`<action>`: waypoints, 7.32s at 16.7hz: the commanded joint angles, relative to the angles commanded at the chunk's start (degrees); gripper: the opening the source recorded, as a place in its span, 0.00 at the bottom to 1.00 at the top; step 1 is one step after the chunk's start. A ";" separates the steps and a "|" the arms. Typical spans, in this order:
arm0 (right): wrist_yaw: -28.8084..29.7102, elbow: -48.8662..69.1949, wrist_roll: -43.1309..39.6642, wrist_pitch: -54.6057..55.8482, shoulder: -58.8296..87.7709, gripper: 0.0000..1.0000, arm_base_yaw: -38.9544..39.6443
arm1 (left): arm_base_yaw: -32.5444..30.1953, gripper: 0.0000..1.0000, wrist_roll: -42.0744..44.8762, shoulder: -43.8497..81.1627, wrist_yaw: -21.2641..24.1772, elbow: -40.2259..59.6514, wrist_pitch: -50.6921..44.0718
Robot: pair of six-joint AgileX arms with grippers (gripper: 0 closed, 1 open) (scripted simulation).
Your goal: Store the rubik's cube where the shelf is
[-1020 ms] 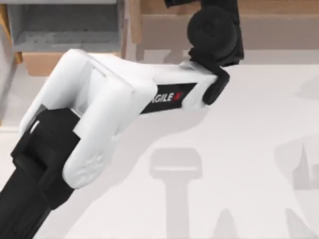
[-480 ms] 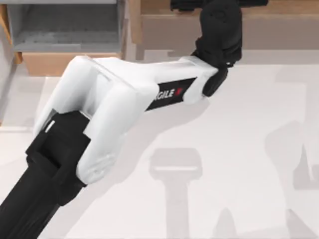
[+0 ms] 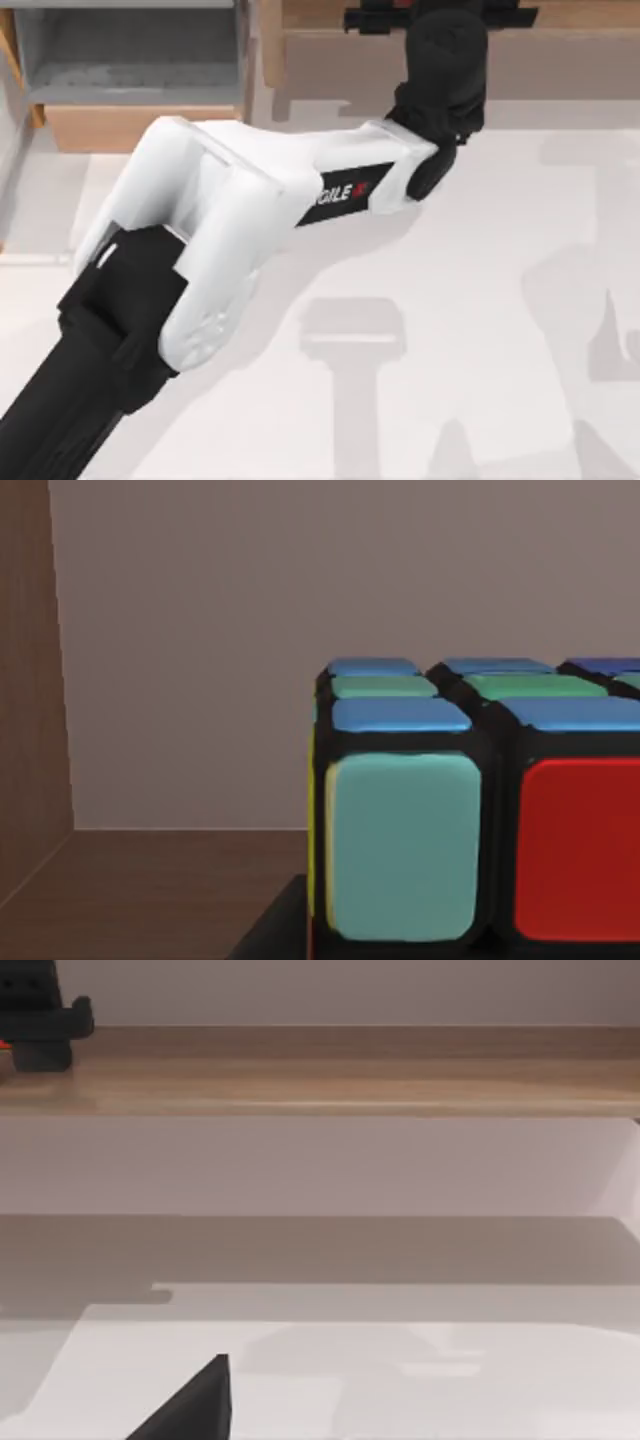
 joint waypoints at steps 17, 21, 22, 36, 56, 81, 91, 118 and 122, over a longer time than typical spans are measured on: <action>0.00 0.00 0.00 0.00 0.00 1.00 0.00 | 0.00 1.00 0.00 0.00 0.00 0.00 0.00; 0.00 0.00 0.00 0.00 0.00 1.00 0.00 | 0.10 1.00 0.00 0.00 0.00 -0.01 0.01; 0.00 0.00 0.00 0.00 0.00 1.00 0.00 | -0.41 1.00 0.54 -0.53 0.44 -0.30 0.20; 0.00 0.00 0.00 0.00 0.00 1.00 0.00 | 24.72 1.00 55.50 -40.65 36.45 -24.90 13.81; 0.00 0.00 0.00 0.00 0.00 1.00 0.00 | 84.74 1.00 80.54 -39.26 83.37 -94.62 39.20; 0.00 0.00 0.00 0.00 0.00 1.00 0.00 | 81.29 0.17 80.47 -37.50 79.94 -90.14 36.58; 0.00 0.00 0.00 0.00 0.00 1.00 0.00 | 81.29 0.00 80.47 -37.50 79.94 -90.14 36.58; 0.00 0.00 0.00 0.00 0.00 1.00 0.00 | 69.67 0.00 79.64 -25.41 68.08 -63.76 21.13; 0.00 0.00 0.00 0.00 0.00 1.00 0.00 | 69.44 0.00 79.75 -24.28 67.78 -61.90 20.01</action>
